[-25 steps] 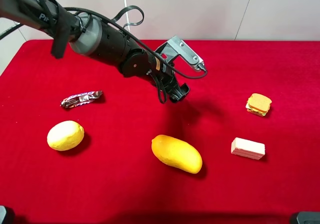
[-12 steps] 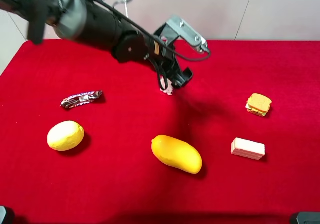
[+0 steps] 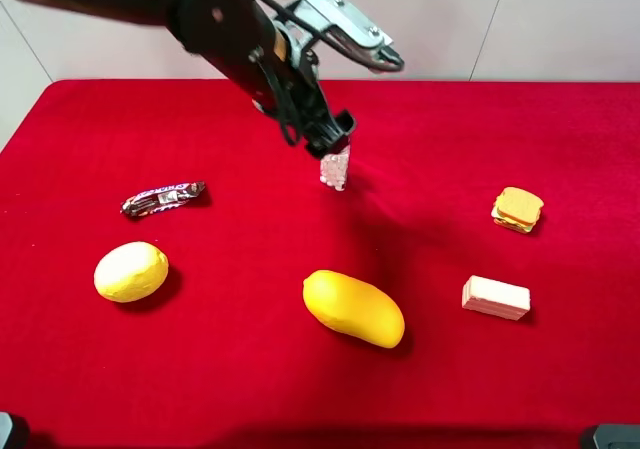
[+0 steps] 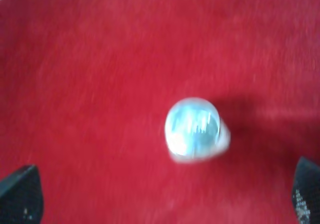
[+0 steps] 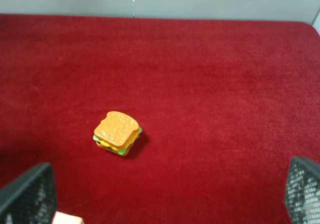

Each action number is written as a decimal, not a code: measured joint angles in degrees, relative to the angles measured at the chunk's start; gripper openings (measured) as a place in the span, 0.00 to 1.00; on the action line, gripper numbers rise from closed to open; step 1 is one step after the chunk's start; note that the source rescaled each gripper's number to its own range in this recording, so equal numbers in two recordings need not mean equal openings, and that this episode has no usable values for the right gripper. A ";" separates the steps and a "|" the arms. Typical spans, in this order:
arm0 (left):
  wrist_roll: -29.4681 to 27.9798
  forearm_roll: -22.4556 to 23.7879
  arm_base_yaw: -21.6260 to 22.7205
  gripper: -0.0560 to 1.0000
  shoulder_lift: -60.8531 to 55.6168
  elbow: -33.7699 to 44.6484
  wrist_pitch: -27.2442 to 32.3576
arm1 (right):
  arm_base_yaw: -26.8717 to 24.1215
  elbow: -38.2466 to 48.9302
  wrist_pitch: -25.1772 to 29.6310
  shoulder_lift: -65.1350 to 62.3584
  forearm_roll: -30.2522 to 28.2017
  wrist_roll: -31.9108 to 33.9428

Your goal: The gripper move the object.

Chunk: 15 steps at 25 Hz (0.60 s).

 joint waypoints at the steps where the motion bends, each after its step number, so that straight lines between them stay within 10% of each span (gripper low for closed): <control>1: 0.00 0.00 0.00 1.00 -1.14 0.00 2.45 | 0.00 0.00 0.00 0.00 0.00 0.00; 15: -1.92 -0.18 0.94 1.00 -18.17 6.70 27.43 | 0.00 0.00 0.00 0.00 0.05 0.00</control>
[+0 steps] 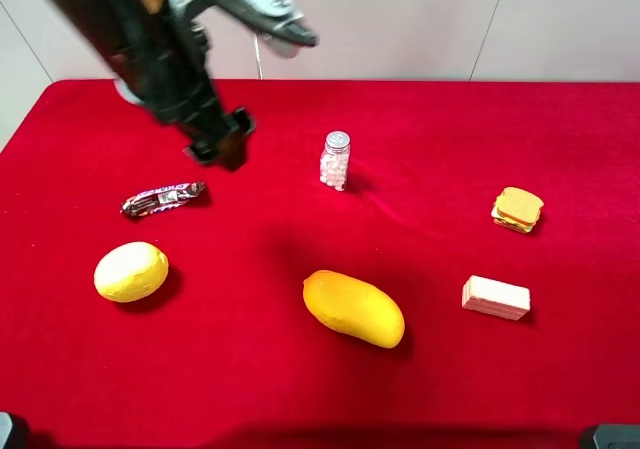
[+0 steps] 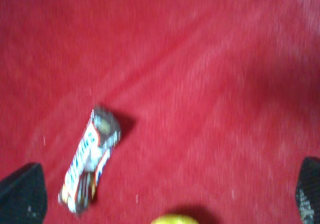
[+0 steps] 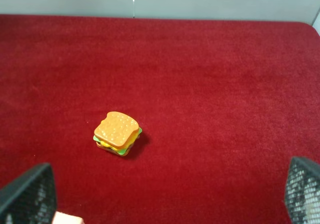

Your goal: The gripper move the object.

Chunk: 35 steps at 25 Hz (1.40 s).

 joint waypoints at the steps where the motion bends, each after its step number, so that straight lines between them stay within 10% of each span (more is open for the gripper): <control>1: 0.00 -0.11 0.36 1.00 -1.21 1.34 0.49 | 0.00 0.00 0.00 0.00 0.00 0.00; 17: -0.10 -2.19 6.70 0.99 -29.73 25.73 2.28 | 0.00 0.00 -0.05 0.00 0.00 0.00; 35: 0.18 -4.38 11.91 0.99 -54.68 35.85 13.14 | 0.00 0.00 0.00 0.00 0.00 0.00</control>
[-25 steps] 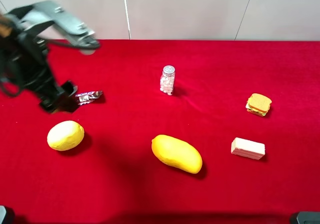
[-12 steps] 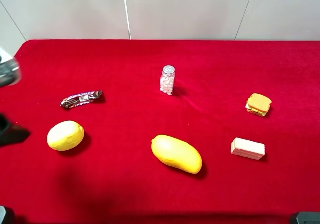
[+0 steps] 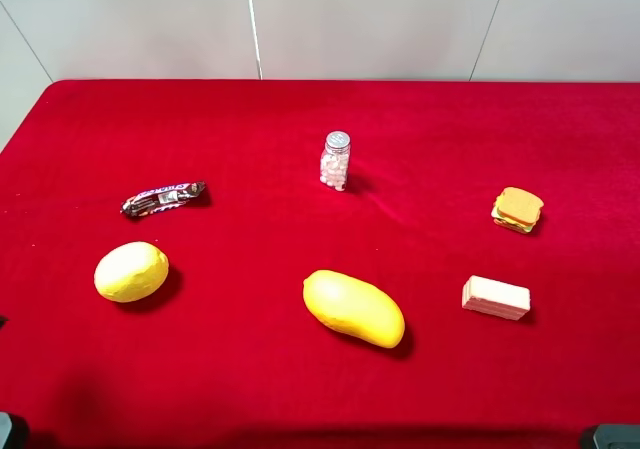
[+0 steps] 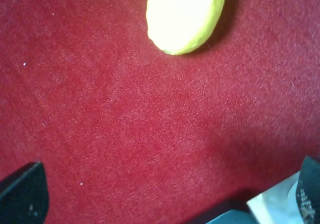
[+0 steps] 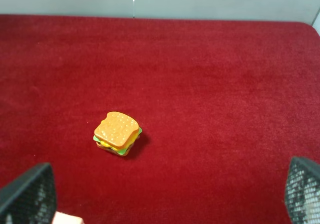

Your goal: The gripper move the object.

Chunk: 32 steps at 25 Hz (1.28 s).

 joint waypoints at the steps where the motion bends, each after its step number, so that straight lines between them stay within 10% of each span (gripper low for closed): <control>1: 0.00 -0.13 2.01 0.99 -1.07 0.00 0.06 | 0.00 0.00 0.00 0.00 0.00 0.00; 15: 2.84 -2.50 24.77 0.99 -26.87 0.06 0.17 | 0.00 0.00 0.00 0.00 0.00 0.00; 32: 3.01 -2.70 26.96 0.98 -32.59 0.06 0.23 | 0.00 0.00 -0.06 0.00 0.00 0.00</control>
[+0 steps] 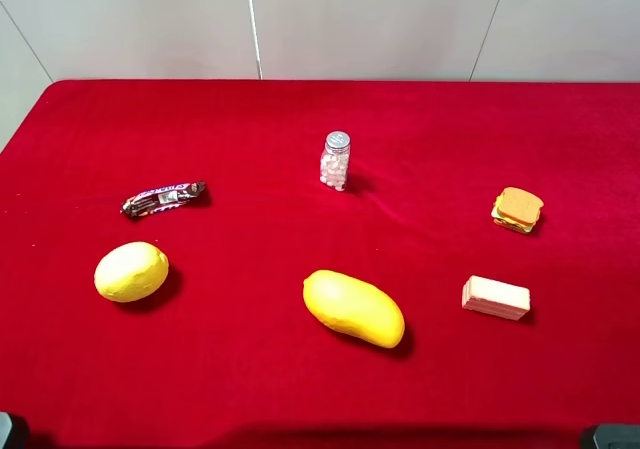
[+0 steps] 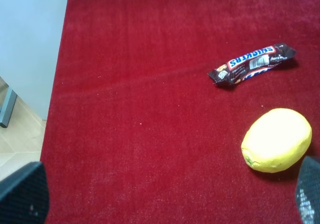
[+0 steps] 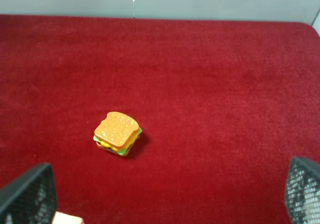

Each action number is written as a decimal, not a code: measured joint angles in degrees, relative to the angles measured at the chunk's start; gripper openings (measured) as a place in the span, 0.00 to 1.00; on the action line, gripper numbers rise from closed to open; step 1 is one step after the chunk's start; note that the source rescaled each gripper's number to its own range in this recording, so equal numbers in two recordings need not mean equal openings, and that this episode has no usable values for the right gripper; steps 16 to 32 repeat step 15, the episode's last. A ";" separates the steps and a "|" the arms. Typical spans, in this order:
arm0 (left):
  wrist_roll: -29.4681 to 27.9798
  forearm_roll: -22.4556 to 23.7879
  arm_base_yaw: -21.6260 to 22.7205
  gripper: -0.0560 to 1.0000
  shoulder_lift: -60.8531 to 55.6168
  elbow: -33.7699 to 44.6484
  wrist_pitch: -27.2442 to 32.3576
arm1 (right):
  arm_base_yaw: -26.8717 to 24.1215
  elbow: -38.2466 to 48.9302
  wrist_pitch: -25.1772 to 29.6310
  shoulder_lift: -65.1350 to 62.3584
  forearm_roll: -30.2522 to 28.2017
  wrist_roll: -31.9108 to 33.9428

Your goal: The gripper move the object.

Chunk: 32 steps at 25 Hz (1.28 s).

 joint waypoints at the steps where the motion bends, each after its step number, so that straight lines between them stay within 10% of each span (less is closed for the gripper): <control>1: 0.00 0.00 0.00 0.98 0.00 0.00 0.00 | 0.00 0.00 0.00 0.00 0.00 0.00; 32: 0.00 0.00 0.00 0.97 0.00 0.05 0.00 | 0.00 0.00 0.05 0.00 0.00 0.00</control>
